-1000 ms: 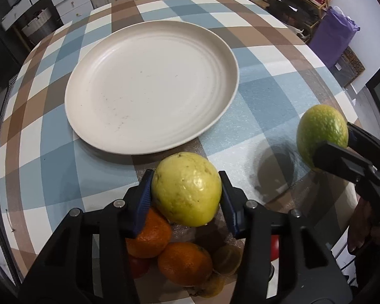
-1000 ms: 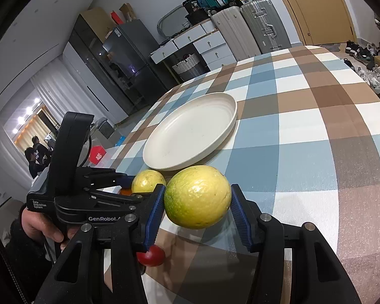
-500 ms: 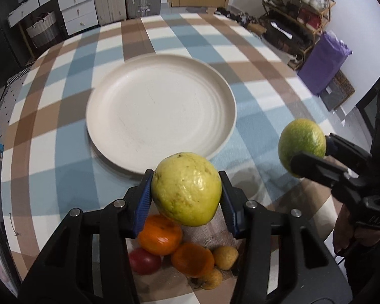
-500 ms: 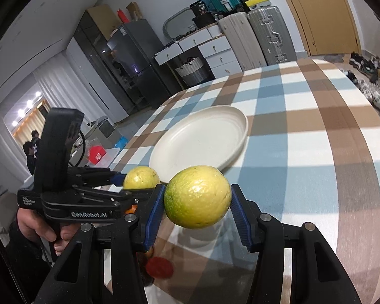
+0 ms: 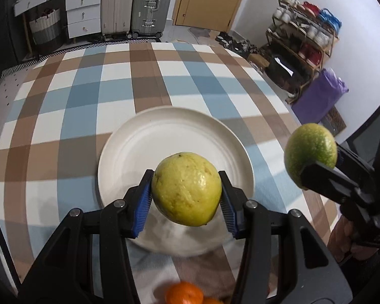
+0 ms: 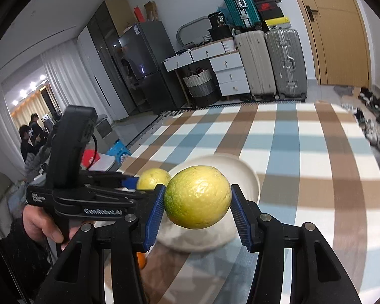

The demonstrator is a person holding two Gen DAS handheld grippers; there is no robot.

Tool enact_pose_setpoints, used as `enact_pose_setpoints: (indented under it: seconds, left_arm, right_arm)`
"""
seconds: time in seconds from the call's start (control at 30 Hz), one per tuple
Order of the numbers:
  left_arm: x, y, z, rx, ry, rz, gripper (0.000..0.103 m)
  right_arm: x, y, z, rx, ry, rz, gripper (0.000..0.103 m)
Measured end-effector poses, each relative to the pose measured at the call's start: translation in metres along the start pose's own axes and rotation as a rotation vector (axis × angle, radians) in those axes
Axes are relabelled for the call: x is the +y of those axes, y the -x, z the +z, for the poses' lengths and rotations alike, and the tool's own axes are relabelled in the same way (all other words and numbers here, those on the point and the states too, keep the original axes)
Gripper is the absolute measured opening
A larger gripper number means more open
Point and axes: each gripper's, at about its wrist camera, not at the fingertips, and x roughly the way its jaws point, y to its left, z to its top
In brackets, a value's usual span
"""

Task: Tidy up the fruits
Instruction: 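Carry both yellow citrus onto the cream plate and open both grippers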

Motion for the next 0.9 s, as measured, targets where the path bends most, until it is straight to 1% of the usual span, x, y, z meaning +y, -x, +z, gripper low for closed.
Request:
enact_pose_setpoints:
  seconds: [0.1, 0.2, 0.27, 0.4, 0.5, 0.67, 0.8, 0.9]
  left_arm:
    - [0.004, -0.012, 0.011, -0.002, -0.009, 0.011, 0.046]
    - [0.012, -0.028, 0.022, 0.005, 0.01, 0.002, 0.046]
    - [0.018, -0.04, 0.026, 0.006, 0.029, 0.029, 0.046]
    - [0.024, -0.064, 0.029, 0.032, 0.038, 0.051, 0.046]
    - [0.028, -0.074, 0.03, 0.044, 0.042, 0.048, 0.046]
    - [0.029, -0.087, 0.03, 0.075, 0.0, 0.07, 0.046]
    - [0.03, -0.094, 0.032, 0.096, -0.005, 0.053, 0.046]
    - [0.029, -0.096, 0.033, 0.092, -0.012, 0.045, 0.046]
  right_arm:
    - [-0.006, -0.015, 0.014, 0.02, 0.01, 0.002, 0.052]
    - [-0.01, -0.032, 0.022, 0.045, 0.036, -0.01, 0.052]
    - [-0.014, -0.043, 0.026, 0.06, 0.038, -0.014, 0.052]
    - [-0.028, -0.067, 0.03, 0.102, -0.02, 0.01, 0.052]
    - [-0.038, -0.086, 0.029, 0.145, -0.055, 0.017, 0.052]
    - [-0.052, -0.111, 0.027, 0.201, -0.114, 0.036, 0.052]
    - [-0.058, -0.123, 0.027, 0.224, -0.142, 0.046, 0.052]
    - [-0.058, -0.129, 0.028, 0.235, -0.147, 0.047, 0.052]
